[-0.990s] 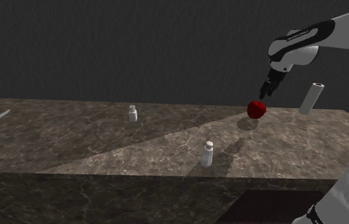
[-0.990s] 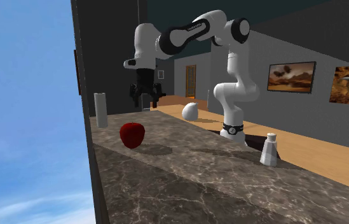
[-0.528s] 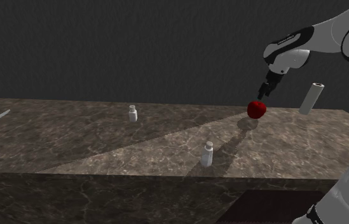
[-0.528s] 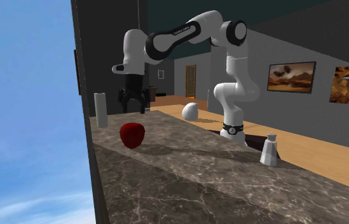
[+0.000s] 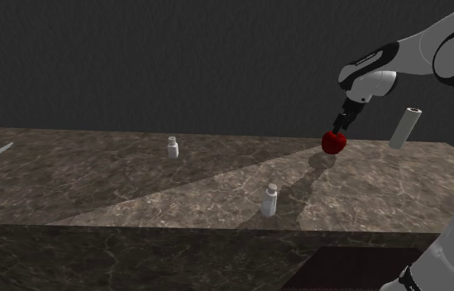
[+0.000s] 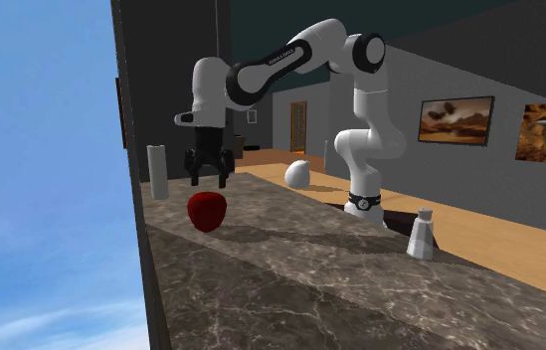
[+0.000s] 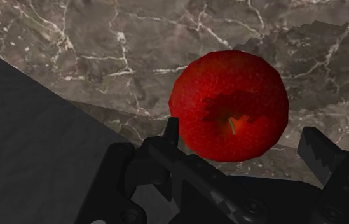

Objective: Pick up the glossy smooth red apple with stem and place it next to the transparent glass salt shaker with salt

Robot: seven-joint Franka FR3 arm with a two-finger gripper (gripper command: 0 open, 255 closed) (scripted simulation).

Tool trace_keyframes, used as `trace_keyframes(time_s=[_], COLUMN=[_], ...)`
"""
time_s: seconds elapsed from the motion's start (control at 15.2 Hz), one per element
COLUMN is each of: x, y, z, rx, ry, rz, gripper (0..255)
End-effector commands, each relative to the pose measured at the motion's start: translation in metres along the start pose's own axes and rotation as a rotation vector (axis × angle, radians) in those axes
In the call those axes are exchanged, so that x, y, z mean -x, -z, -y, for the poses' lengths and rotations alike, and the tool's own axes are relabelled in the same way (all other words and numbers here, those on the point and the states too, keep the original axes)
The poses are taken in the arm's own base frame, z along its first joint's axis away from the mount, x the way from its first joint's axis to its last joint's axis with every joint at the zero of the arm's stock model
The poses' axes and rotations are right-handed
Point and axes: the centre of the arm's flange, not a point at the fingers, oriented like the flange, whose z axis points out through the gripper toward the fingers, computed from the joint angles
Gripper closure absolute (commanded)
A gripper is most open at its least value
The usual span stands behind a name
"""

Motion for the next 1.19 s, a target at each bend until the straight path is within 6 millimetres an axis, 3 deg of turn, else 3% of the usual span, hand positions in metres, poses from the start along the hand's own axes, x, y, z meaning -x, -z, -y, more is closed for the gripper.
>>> trace_keyframes(time_s=[0.0, 0.2, 0.26, 0.86, 1.12], x=[0.000, 0.000, 0.000, 0.000, -0.003], y=[0.000, 0.000, 0.000, 0.000, 0.021], z=[0.000, 0.000, 0.000, 0.000, 0.000], rx=[0.000, 0.000, 0.000, 0.000, 0.000], ry=[0.000, 0.000, 0.000, 0.000, 0.000], rz=[0.000, 0.000, 0.000, 0.000, 0.000], gripper=[0, 0, 255, 255, 255])
